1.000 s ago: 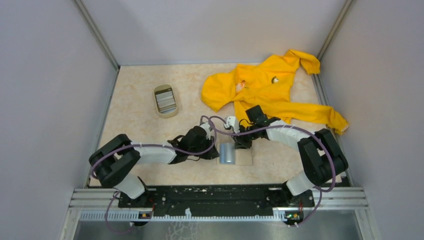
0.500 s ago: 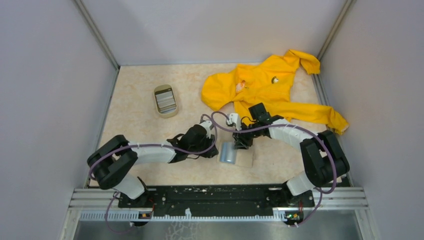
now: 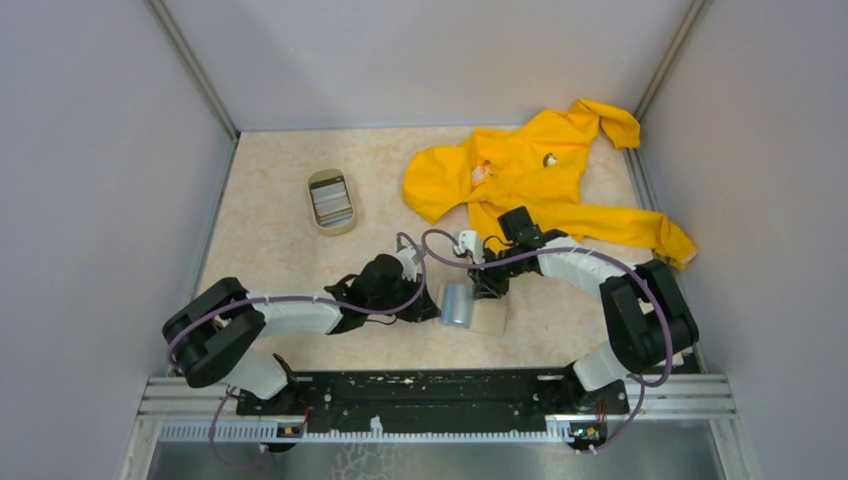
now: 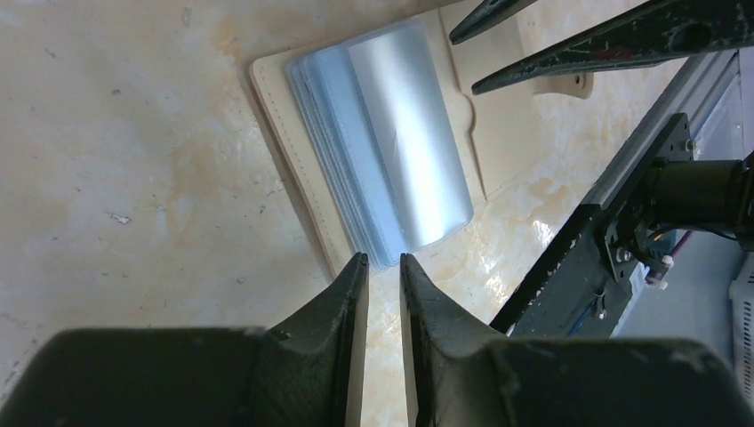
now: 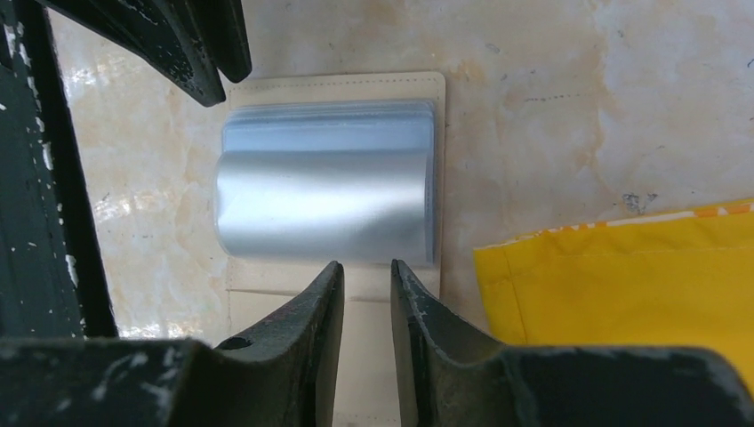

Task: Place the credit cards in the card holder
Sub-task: Turn over the card slot in the card holder.

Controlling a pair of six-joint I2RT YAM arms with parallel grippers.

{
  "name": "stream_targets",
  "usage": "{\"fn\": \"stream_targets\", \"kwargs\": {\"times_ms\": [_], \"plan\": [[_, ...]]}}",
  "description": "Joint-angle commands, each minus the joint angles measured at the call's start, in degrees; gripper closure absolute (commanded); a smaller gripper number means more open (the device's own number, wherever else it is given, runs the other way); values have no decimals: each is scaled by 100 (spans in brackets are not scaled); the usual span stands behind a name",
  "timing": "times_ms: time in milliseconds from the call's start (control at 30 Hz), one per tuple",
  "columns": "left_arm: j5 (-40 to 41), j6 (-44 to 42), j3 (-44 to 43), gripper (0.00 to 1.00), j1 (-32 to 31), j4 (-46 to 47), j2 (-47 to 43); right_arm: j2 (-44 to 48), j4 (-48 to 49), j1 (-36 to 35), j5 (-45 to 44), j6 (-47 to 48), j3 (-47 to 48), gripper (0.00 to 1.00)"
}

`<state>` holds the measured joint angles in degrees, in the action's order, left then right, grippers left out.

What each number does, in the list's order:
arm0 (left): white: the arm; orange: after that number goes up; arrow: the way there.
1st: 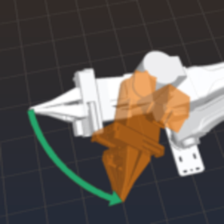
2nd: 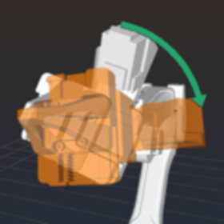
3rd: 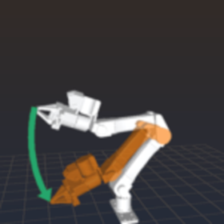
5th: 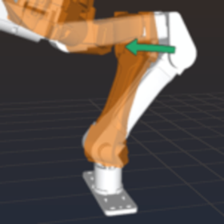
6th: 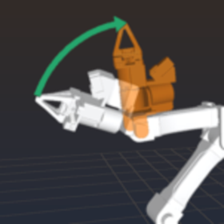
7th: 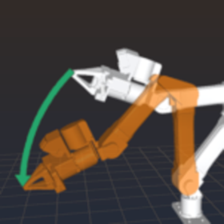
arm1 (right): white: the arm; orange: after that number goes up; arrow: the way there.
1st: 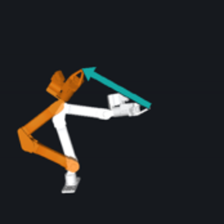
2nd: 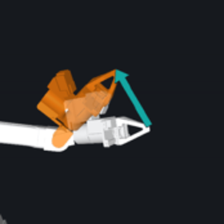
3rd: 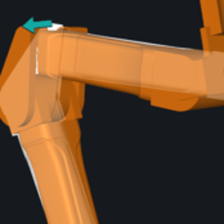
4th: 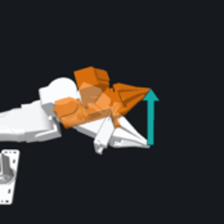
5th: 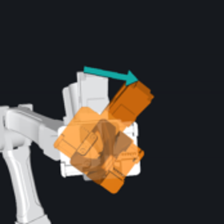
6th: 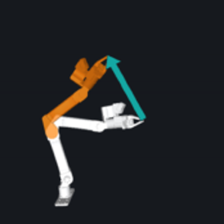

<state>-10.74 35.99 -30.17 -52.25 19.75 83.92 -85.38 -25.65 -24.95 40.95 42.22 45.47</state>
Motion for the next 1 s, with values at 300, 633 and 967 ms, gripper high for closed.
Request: {"fn": "stream_targets", "kwargs": {"times_ms": [300, 633, 967], "plan": [[-252, 143, -276, 74, 4, 158, 455, -487, -422, -142, -509, 555, 328, 87], [-447, 192, -319, 71, 4, 370, 736, -584, -419, -239, -570, 542, 322, 87], [-365, 158, -296, 67, 6, 293, 471, -628, -444, -282, -573, 546, 325, 87]]}}
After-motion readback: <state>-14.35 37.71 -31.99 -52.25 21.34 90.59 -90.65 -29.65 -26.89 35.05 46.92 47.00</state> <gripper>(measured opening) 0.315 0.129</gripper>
